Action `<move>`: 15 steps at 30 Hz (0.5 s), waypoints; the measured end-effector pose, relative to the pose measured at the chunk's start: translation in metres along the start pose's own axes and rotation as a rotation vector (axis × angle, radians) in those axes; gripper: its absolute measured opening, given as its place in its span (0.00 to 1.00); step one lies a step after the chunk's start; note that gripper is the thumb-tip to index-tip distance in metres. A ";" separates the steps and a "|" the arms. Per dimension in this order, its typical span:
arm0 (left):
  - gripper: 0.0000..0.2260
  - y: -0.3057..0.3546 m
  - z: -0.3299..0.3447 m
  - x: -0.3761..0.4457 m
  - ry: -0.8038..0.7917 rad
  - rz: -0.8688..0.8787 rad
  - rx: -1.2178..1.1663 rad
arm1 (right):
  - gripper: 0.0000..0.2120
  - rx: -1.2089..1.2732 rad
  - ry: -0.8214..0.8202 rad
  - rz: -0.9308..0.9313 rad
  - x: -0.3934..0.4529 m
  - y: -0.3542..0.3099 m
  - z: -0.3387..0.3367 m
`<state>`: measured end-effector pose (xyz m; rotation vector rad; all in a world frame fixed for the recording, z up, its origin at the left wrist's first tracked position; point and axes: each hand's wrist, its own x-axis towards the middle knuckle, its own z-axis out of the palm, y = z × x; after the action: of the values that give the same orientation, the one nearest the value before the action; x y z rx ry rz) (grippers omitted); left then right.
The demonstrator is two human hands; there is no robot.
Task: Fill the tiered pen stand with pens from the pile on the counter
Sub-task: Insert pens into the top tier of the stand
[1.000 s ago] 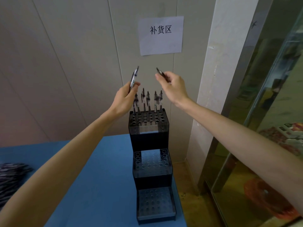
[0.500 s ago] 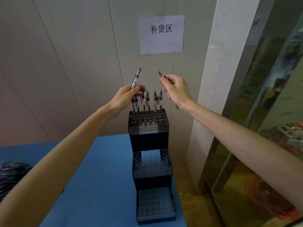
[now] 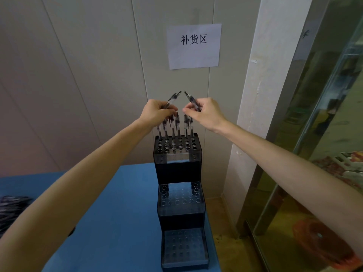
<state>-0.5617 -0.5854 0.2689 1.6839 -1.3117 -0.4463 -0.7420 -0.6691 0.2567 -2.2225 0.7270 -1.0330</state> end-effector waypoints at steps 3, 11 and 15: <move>0.04 -0.001 0.003 0.003 0.042 -0.034 -0.059 | 0.11 -0.018 -0.005 0.008 0.000 0.001 0.001; 0.06 0.005 0.002 -0.005 0.176 0.136 -0.148 | 0.11 0.001 -0.016 0.016 -0.004 0.000 0.001; 0.07 -0.001 0.004 -0.018 0.138 0.219 -0.057 | 0.12 0.031 -0.014 0.010 -0.006 -0.001 0.001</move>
<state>-0.5702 -0.5706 0.2615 1.4770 -1.3501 -0.2324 -0.7445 -0.6646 0.2542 -2.1957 0.7112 -1.0159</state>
